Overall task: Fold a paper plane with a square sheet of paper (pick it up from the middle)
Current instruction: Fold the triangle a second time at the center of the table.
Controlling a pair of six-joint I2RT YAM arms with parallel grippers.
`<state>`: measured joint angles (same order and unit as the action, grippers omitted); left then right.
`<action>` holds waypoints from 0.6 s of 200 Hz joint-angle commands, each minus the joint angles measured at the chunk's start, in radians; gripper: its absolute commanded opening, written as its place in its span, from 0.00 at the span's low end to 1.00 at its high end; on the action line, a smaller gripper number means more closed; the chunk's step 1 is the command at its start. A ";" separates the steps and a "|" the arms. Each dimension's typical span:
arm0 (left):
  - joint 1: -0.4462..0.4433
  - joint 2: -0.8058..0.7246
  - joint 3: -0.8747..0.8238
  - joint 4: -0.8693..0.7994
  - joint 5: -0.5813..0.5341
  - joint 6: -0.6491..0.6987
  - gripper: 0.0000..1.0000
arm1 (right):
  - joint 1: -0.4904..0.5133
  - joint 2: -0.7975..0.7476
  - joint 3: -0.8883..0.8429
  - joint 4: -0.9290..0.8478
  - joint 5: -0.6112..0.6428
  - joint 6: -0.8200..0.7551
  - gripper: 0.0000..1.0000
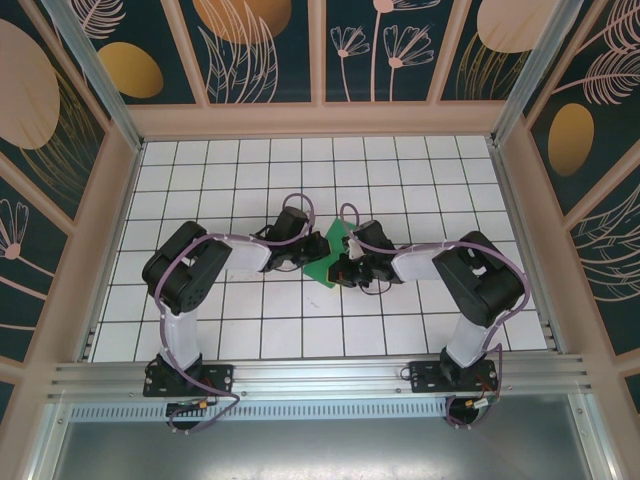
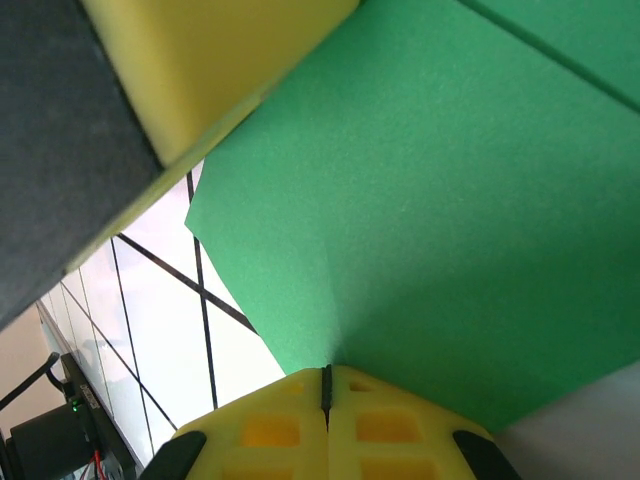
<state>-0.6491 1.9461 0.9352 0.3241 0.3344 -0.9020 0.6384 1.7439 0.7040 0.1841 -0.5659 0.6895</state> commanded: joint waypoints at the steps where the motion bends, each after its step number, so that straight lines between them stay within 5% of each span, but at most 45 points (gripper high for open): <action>1: 0.002 0.041 0.031 -0.046 -0.053 0.037 0.12 | -0.003 0.038 -0.037 -0.099 0.070 -0.014 0.00; 120: 0.047 0.072 0.069 -0.089 -0.135 0.093 0.12 | -0.018 0.030 -0.051 -0.128 0.080 -0.030 0.00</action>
<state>-0.6483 1.9701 0.9836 0.2794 0.3172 -0.8585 0.6331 1.7439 0.7036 0.1852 -0.5579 0.6868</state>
